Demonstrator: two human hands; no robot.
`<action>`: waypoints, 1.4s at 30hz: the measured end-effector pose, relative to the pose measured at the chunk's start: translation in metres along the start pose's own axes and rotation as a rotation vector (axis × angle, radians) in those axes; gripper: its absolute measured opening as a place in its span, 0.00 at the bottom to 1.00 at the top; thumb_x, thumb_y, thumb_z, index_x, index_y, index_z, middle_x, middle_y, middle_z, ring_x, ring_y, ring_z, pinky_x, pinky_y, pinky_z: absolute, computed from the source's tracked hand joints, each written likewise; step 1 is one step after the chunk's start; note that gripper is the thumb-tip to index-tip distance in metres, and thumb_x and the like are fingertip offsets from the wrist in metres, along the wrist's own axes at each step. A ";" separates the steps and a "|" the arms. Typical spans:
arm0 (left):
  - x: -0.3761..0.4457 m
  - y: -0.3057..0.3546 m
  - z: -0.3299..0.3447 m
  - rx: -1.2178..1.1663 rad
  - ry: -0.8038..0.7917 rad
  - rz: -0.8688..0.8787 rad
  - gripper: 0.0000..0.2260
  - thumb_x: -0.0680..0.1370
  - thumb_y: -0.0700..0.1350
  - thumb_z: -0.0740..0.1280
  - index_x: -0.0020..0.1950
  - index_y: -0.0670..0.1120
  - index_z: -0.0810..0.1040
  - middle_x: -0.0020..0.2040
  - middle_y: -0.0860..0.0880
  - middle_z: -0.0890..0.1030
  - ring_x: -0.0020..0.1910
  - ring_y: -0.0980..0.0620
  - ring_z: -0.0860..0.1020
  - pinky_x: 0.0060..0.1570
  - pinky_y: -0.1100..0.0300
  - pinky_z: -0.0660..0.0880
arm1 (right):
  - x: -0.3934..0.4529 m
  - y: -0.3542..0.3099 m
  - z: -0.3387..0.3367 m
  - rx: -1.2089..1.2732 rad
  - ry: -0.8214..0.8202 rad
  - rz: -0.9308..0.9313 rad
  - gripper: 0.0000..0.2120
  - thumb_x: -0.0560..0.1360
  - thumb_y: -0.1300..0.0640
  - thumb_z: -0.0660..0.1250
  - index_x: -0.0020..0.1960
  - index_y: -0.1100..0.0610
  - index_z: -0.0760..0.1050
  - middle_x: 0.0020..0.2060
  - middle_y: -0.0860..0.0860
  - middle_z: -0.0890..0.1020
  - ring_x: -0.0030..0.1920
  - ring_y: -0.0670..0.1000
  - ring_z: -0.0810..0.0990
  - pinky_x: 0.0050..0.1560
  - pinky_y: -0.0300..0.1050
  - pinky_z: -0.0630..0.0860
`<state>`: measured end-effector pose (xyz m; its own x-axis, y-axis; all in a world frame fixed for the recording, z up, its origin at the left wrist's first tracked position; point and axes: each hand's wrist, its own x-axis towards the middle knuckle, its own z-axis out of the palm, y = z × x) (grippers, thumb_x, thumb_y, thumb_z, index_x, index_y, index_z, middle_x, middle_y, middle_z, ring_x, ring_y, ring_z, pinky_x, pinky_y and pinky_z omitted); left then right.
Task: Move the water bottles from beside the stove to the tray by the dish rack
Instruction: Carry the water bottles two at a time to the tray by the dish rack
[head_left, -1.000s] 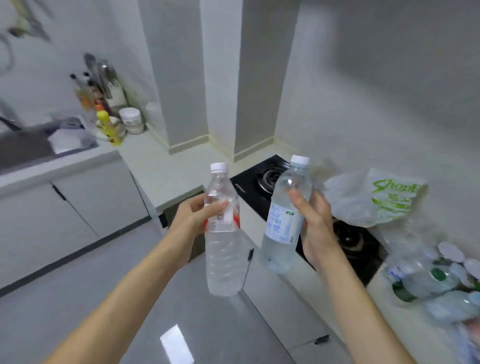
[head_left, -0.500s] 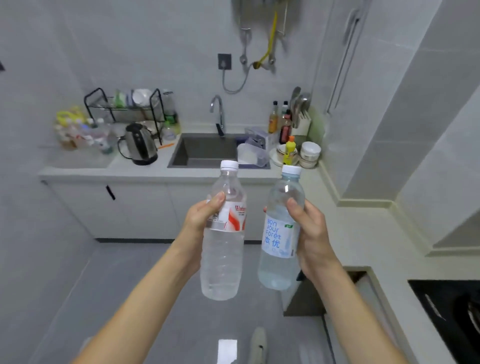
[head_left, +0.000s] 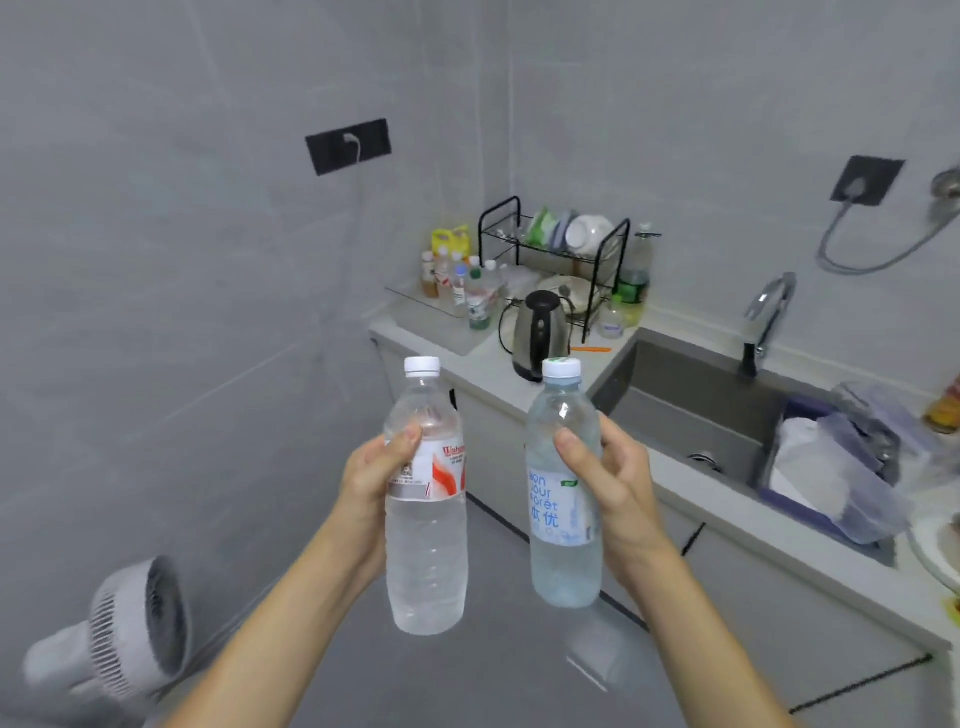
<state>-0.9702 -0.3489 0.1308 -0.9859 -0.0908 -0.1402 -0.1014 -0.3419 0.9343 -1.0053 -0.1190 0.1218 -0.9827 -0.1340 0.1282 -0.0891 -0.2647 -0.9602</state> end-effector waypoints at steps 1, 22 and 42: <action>0.014 0.005 -0.012 0.001 0.044 0.016 0.33 0.66 0.60 0.79 0.56 0.35 0.80 0.44 0.35 0.80 0.36 0.41 0.80 0.35 0.53 0.80 | 0.022 0.008 0.009 0.002 -0.032 0.018 0.21 0.70 0.45 0.74 0.54 0.60 0.82 0.44 0.55 0.84 0.45 0.54 0.84 0.46 0.47 0.80; 0.453 0.118 -0.177 0.467 0.320 0.198 0.14 0.70 0.43 0.82 0.51 0.43 0.82 0.42 0.47 0.88 0.36 0.55 0.83 0.36 0.62 0.80 | 0.470 0.128 0.151 -0.157 0.026 0.082 0.18 0.74 0.50 0.77 0.62 0.51 0.80 0.56 0.50 0.88 0.58 0.51 0.86 0.58 0.47 0.82; 0.832 0.108 -0.213 0.990 0.248 0.098 0.28 0.65 0.61 0.81 0.59 0.52 0.78 0.55 0.54 0.83 0.55 0.50 0.82 0.55 0.49 0.79 | 0.781 0.284 0.160 -0.620 0.119 0.090 0.27 0.69 0.45 0.82 0.61 0.48 0.73 0.55 0.40 0.78 0.54 0.49 0.83 0.53 0.49 0.81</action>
<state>-1.7733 -0.6612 0.0453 -0.9520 -0.3059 -0.0078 -0.1969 0.5929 0.7809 -1.7723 -0.4515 -0.0109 -0.9989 -0.0138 0.0456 -0.0476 0.3499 -0.9356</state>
